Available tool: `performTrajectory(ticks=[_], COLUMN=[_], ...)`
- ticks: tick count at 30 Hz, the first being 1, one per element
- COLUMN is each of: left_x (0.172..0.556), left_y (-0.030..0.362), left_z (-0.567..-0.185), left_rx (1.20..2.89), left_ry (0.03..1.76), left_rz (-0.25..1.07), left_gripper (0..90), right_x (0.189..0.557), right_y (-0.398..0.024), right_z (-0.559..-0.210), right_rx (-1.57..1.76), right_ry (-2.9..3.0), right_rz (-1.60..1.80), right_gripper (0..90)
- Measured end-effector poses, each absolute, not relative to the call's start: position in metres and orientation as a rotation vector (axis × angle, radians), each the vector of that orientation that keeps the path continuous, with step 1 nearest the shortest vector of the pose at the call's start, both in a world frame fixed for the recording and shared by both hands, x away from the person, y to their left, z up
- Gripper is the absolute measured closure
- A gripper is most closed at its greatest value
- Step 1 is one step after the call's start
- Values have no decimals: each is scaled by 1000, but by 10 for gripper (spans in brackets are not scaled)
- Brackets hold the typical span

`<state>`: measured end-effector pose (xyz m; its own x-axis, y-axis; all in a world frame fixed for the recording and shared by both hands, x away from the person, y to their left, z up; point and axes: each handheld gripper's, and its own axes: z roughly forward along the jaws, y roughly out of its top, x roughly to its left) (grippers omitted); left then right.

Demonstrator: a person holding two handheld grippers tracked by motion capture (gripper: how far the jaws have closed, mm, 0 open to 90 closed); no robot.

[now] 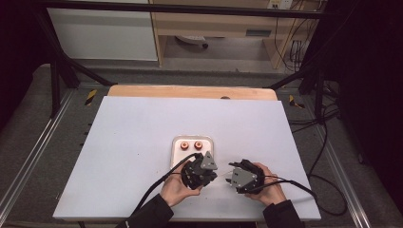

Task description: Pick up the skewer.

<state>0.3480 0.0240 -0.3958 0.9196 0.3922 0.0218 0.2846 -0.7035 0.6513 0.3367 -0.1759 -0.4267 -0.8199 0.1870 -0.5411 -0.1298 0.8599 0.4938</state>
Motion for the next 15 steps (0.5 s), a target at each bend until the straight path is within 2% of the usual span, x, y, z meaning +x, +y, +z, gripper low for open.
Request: performTrajectory(ticks=[8, 15], left_x=[349, 352], left_y=[15, 11], left_z=[-396, -397], left_rx=[2420, 2430], left_ry=[458, 454], left_rz=[190, 179], left_gripper=[887, 887], right_x=[335, 336], right_y=[-176, -176], right_z=[-430, -430], right_rx=[-105, -185], right_ry=[2439, 2429], right_rz=[629, 595], right_gripper=[658, 753])
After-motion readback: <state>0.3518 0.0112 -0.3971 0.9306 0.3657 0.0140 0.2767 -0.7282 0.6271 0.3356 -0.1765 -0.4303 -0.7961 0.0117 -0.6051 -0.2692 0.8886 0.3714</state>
